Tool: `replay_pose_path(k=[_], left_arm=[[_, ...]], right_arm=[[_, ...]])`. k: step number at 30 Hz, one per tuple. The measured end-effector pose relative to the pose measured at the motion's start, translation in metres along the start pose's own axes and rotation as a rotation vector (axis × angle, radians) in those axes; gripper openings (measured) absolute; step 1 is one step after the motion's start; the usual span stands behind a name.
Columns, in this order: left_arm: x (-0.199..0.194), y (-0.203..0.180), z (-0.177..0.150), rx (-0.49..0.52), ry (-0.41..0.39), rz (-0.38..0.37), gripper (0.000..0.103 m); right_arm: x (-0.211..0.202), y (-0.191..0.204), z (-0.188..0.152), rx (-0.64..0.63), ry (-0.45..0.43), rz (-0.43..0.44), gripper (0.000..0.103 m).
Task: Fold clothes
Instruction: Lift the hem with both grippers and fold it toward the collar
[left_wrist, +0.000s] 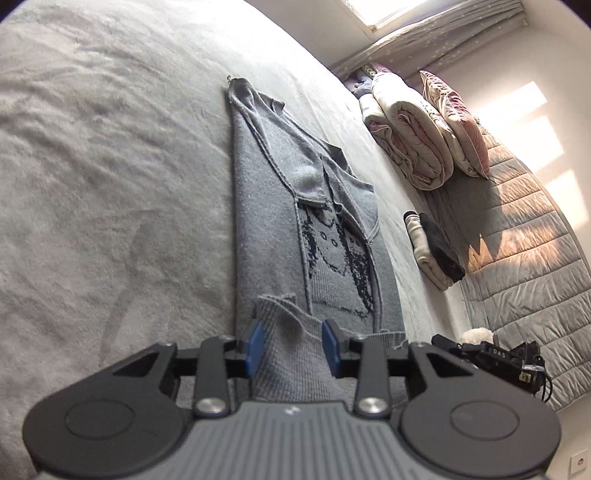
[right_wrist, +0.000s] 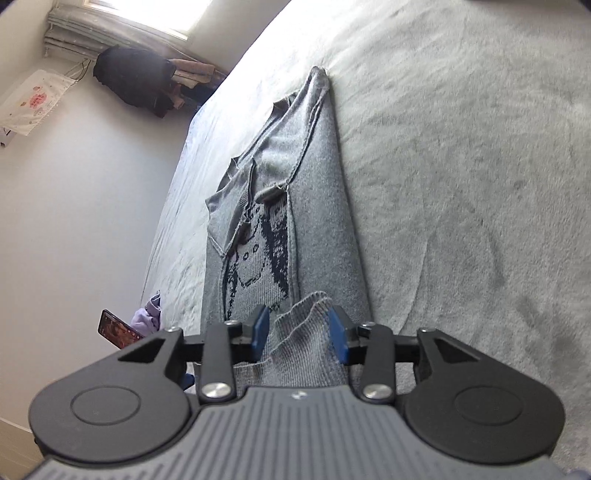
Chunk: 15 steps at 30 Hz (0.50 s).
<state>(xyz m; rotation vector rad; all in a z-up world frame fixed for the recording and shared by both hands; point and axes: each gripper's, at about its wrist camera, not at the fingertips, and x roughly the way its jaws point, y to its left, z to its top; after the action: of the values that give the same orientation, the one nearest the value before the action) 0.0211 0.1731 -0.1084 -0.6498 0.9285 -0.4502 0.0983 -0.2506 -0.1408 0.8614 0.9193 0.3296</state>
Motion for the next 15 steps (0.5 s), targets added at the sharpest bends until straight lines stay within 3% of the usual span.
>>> replay_pose_path(k=[11, 13, 14, 15], left_arm=[[0.019, -0.016, -0.007, 0.128, 0.026, 0.083, 0.032], [0.022, -0.015, -0.009, 0.133, 0.030, 0.097, 0.016], [0.022, -0.016, -0.009, 0.136, 0.030, 0.100, 0.007], [0.021, -0.016, -0.008, 0.133, 0.026, 0.091, 0.007]], right_arm=[[0.023, 0.009, -0.019, -0.152, 0.028, -0.098, 0.041], [0.026, 0.013, -0.022, -0.192, 0.013, -0.119, 0.032], [0.027, 0.015, -0.023, -0.216, 0.006, -0.129, 0.018], [0.027, 0.017, -0.024, -0.232, -0.004, -0.131, 0.015]])
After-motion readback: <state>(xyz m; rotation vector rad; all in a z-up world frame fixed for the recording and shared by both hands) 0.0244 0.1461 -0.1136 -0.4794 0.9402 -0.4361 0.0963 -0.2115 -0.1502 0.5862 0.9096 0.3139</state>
